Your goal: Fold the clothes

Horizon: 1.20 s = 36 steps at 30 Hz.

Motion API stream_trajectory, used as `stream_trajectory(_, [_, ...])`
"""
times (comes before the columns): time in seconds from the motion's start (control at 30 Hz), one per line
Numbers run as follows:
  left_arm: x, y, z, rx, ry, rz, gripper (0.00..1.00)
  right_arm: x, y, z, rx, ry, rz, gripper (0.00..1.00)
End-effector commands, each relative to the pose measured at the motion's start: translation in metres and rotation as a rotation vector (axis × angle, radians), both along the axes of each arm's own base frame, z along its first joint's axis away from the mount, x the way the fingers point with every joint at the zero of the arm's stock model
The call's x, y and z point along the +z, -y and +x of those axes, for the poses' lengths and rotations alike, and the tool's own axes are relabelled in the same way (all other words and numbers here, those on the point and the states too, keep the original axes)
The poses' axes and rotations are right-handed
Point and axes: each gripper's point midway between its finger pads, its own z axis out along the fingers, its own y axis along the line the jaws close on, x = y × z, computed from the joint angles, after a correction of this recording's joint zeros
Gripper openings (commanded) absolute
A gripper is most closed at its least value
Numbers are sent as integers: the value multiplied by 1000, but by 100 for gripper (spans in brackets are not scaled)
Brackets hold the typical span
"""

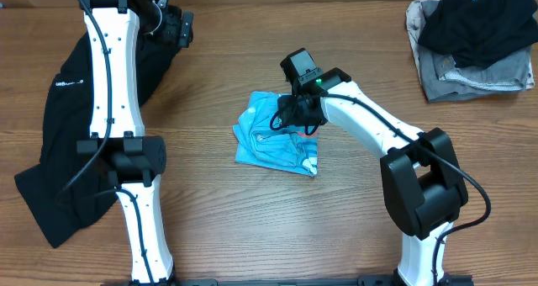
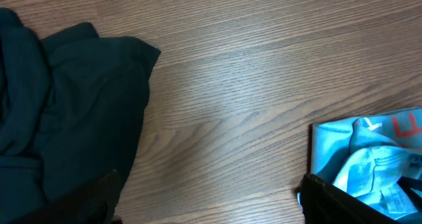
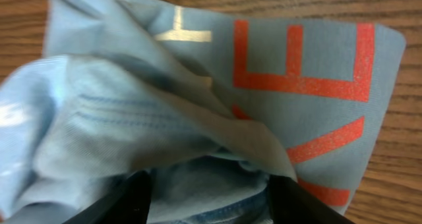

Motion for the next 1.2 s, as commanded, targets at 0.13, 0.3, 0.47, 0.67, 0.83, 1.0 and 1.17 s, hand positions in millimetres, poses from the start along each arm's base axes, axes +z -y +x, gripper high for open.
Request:
stream_trajectory(0.13, [7, 1, 1, 6, 22, -9, 89, 3, 9, 10, -36, 32, -14, 58])
stream_trajectory(0.3, [7, 1, 1, 7, 22, -9, 89, 13, 16, 20, -61, 49, -5, 61])
stream_trajectory(0.47, [7, 1, 1, 7, 22, -9, 89, 22, 24, 32, -86, 74, 7, 62])
stream_trajectory(0.67, [7, 1, 1, 7, 22, -9, 90, 23, 26, 34, -92, 73, 11, 58])
stream_trajectory(0.83, [7, 1, 1, 6, 22, -9, 90, 22, 18, 29, -73, 64, 27, 36])
stream_trajectory(1.0, [7, 1, 1, 7, 21, -9, 89, 23, 11, 28, -59, 69, 34, 4])
stream_trajectory(1.17, [8, 1, 2, 8, 26, -9, 88, 37, -10, 38, -29, 103, 135, 4])
